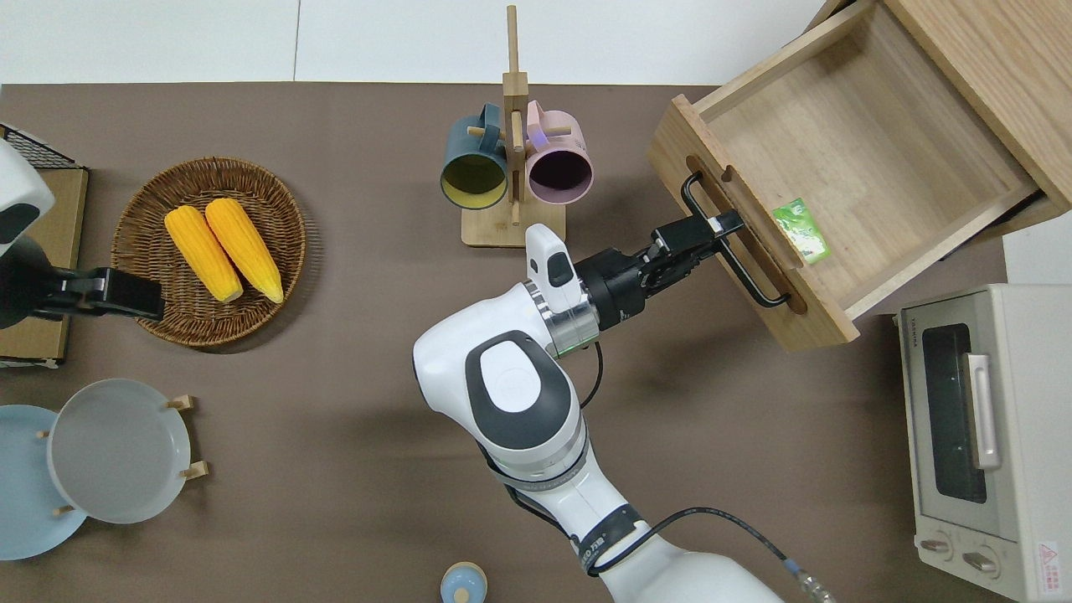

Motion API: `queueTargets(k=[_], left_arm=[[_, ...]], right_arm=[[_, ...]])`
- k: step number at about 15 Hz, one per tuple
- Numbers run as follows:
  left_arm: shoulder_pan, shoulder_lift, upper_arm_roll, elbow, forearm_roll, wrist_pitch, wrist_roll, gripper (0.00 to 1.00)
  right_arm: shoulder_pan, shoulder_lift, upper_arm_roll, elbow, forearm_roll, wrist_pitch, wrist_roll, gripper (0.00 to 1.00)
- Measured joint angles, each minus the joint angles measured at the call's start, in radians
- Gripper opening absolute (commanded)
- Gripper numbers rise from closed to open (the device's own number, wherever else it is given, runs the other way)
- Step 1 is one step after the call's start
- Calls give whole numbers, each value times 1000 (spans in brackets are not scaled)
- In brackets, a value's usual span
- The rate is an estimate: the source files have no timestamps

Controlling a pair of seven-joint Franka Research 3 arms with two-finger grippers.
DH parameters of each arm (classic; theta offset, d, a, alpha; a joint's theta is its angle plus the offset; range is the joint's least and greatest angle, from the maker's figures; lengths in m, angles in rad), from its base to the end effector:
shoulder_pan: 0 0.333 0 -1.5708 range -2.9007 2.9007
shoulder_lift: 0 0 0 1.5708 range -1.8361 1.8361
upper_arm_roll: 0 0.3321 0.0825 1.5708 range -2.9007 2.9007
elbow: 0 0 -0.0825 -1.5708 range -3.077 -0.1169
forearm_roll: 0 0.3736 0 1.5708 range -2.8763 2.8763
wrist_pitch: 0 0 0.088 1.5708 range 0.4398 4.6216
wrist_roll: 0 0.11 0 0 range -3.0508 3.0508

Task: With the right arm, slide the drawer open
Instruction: 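Open the right gripper and back it away from the handle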

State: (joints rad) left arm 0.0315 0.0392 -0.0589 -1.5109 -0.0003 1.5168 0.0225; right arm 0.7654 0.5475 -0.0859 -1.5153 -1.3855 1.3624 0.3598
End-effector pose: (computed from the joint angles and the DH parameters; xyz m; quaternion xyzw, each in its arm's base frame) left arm 0.5513 -0.0144 0.6390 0.9995 -0.0249 -0.0166 0.0013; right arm 0.5817 0.3267 0.4260 0.6851 0.1999 0.0960 0.6939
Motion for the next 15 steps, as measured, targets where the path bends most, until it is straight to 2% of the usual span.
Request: queueTargets(k=[3, 10, 15], left_arm=[[0, 0, 0, 0, 0, 0, 0, 993], [0, 0, 0, 0, 0, 0, 0, 993], [0, 0, 0, 0, 0, 0, 0, 993]], right_arm=[[5, 0, -1, 19, -4, -3, 22, 985], [14, 14, -1, 23, 34, -27, 246, 985], [21, 18, -2, 35, 75, -29, 283, 983]])
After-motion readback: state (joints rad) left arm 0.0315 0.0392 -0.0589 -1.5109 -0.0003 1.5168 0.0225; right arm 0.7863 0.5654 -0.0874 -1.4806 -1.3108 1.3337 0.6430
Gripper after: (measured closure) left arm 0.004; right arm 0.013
